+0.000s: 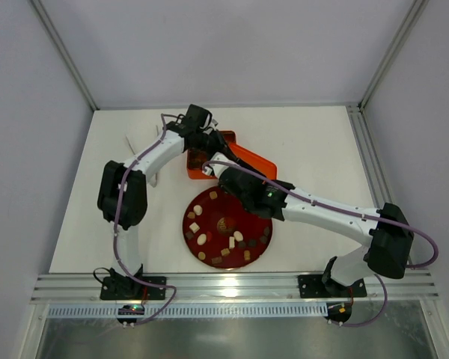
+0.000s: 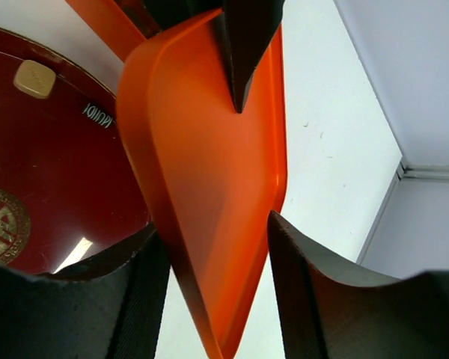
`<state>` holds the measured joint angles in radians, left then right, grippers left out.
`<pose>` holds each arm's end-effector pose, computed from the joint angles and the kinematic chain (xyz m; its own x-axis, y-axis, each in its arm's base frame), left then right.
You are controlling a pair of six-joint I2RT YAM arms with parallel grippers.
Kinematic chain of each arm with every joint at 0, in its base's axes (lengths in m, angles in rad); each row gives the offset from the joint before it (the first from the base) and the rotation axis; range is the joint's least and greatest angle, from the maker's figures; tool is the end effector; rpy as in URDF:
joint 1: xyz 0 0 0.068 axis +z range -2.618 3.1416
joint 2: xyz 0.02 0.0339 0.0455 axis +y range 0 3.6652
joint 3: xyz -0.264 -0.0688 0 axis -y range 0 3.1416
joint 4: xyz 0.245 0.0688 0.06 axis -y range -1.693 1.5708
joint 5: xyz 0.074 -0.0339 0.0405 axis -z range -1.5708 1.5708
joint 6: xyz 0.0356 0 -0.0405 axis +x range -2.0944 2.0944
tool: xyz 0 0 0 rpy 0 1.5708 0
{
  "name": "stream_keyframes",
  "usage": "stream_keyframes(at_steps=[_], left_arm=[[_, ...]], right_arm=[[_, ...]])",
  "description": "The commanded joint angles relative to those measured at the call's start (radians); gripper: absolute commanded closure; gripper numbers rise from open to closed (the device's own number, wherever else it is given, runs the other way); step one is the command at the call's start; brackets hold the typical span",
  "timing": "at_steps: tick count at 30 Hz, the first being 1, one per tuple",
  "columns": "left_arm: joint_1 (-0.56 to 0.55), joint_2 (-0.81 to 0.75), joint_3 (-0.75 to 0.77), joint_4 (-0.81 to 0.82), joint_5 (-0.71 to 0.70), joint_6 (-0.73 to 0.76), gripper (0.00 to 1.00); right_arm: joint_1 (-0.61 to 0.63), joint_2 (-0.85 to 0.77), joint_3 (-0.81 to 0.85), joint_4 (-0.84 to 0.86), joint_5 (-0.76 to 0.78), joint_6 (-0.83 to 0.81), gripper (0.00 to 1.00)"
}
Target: Pack the chocolate
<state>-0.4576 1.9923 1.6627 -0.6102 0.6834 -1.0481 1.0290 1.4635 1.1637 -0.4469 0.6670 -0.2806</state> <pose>0.3841 -0.2142 0.2498 -0.9480 -0.2821 0.1473 -0.2898 0.5742 -0.7657 0.1830 0.2614 0.2917 -0.2150 -0.7791 -0.5889 -0.5189 0.6019 -0.6070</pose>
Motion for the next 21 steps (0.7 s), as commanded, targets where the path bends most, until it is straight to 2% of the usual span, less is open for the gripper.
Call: stream_keyframes(at_steps=[1, 7, 10, 13, 14, 16, 17, 18, 19, 21], left_arm=[[0.002, -0.089, -0.017, 0.055, 0.067, -0.015, 1.0], [0.002, -0.104, -0.04, 0.067, 0.082, -0.015, 1.0], [0.002, -0.109, -0.05, 0.082, 0.094, -0.018, 1.0], [0.002, -0.121, -0.05, 0.089, 0.1, -0.015, 0.99], [0.002, -0.121, -0.05, 0.09, 0.105, -0.013, 0.95], [0.005, -0.128, -0.05, 0.093, 0.11, -0.007, 0.87], [0.005, -0.132, -0.05, 0.096, 0.111, -0.001, 0.75], [0.007, -0.135, -0.047, 0.096, 0.107, 0.006, 0.68], [0.013, -0.141, -0.046, 0.096, 0.107, 0.013, 0.54], [0.017, -0.148, -0.037, 0.099, 0.102, 0.043, 0.4]], right_arm=[[0.011, 0.003, 0.048, 0.03, 0.101, -0.064, 0.47], [0.017, 0.023, 0.056, 0.039, 0.129, -0.1, 0.55], [0.022, 0.043, 0.063, 0.045, 0.146, -0.12, 0.64], [0.022, 0.066, 0.071, 0.04, 0.174, -0.137, 0.81], [0.023, 0.072, 0.074, 0.042, 0.18, -0.141, 0.9], [0.025, 0.078, 0.085, 0.042, 0.198, -0.143, 0.96], [0.026, 0.078, 0.09, 0.042, 0.204, -0.143, 0.96], [0.028, 0.078, 0.1, 0.042, 0.216, -0.147, 0.96], [0.028, 0.077, 0.106, 0.04, 0.223, -0.149, 0.96], [0.029, 0.072, 0.126, 0.031, 0.232, -0.149, 0.96]])
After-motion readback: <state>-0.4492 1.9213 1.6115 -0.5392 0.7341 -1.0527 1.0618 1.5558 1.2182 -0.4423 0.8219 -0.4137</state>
